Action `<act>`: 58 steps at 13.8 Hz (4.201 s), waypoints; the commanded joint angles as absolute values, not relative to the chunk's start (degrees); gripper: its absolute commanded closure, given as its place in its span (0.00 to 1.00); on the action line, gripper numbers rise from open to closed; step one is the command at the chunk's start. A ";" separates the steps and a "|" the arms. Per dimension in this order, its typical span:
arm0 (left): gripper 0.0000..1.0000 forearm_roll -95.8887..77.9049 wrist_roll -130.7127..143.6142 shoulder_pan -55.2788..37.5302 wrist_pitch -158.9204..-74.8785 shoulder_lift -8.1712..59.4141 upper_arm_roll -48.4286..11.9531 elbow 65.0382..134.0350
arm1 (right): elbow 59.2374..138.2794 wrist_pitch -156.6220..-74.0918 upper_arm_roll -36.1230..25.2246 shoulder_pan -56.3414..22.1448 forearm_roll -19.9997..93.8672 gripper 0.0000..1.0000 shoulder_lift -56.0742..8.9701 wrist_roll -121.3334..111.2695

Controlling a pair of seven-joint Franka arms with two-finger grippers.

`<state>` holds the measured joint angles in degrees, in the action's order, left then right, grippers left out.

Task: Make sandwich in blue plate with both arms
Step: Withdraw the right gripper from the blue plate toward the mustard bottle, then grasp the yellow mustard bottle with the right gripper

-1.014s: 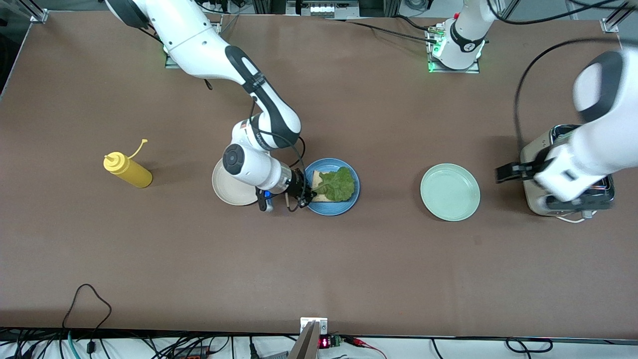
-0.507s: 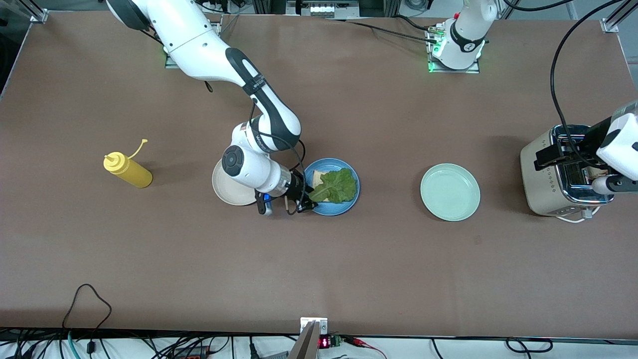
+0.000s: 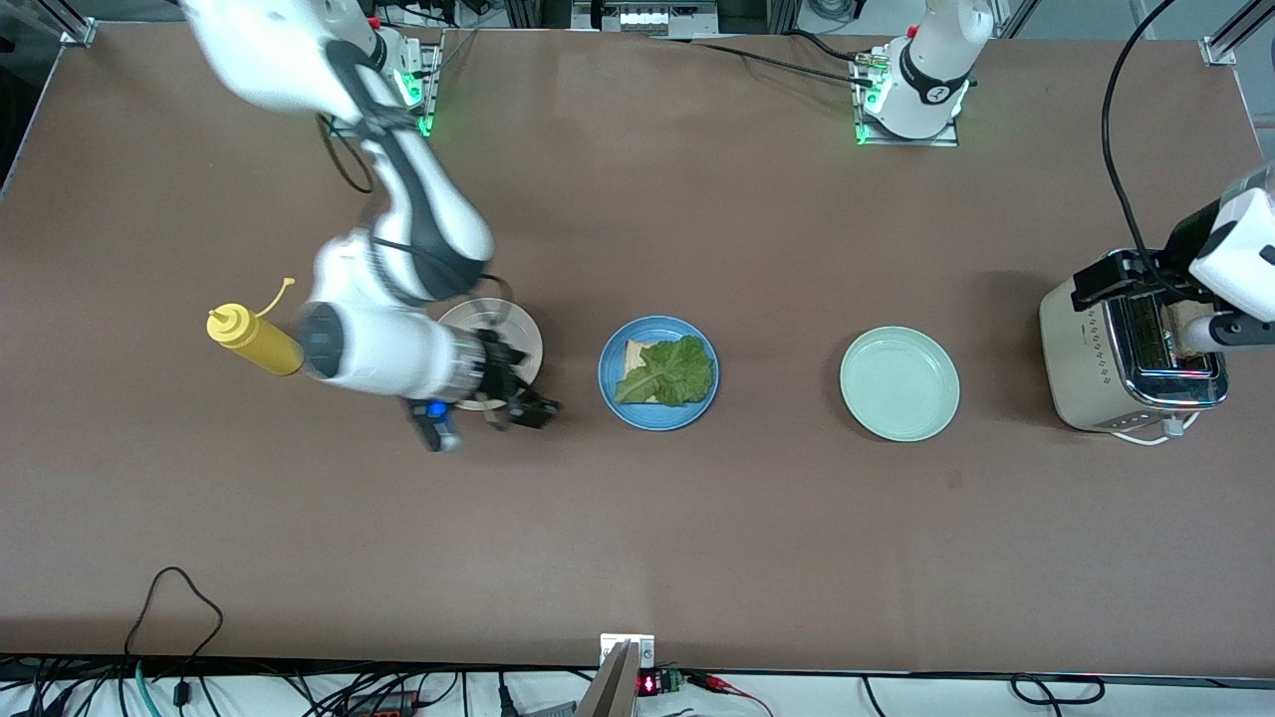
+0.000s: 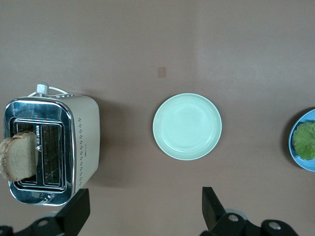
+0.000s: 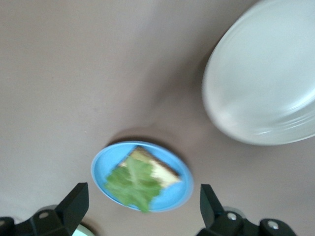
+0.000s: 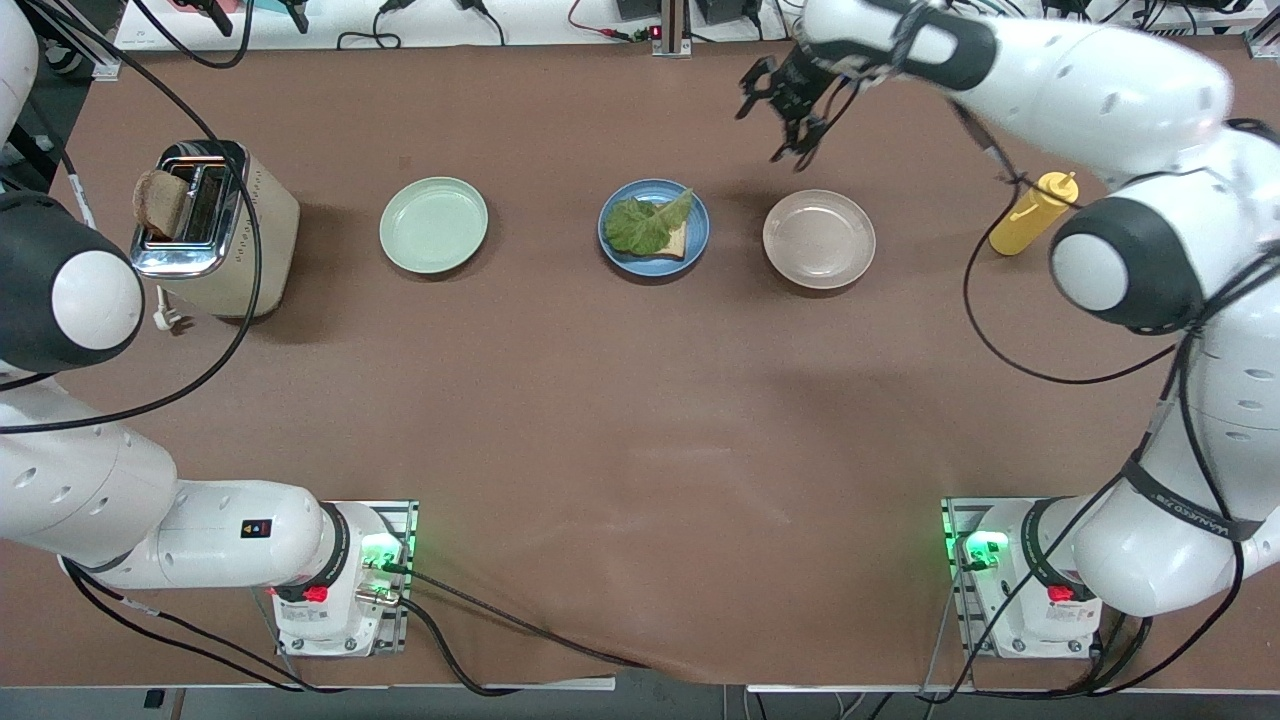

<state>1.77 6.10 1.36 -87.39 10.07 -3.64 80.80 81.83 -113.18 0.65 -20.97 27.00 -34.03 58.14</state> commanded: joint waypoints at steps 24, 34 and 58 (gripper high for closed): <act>0.00 2.20 4.66 1.05 -91.41 3.78 -2.72 89.74 | 121.46 -118.19 2.46 24.77 16.05 0.00 -2.97 -85.28; 0.00 1.85 4.22 1.93 -92.46 1.23 -2.72 93.33 | 121.03 -120.50 2.64 33.57 40.15 0.00 -17.74 -123.91; 0.00 0.26 4.48 1.85 -94.13 0.09 -2.72 95.36 | 118.83 -116.98 9.23 35.60 60.56 0.26 -30.41 -144.67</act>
<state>1.04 4.26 1.69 -93.38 1.76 -2.68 93.52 119.75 -116.81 7.74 34.33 59.52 -29.59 -143.25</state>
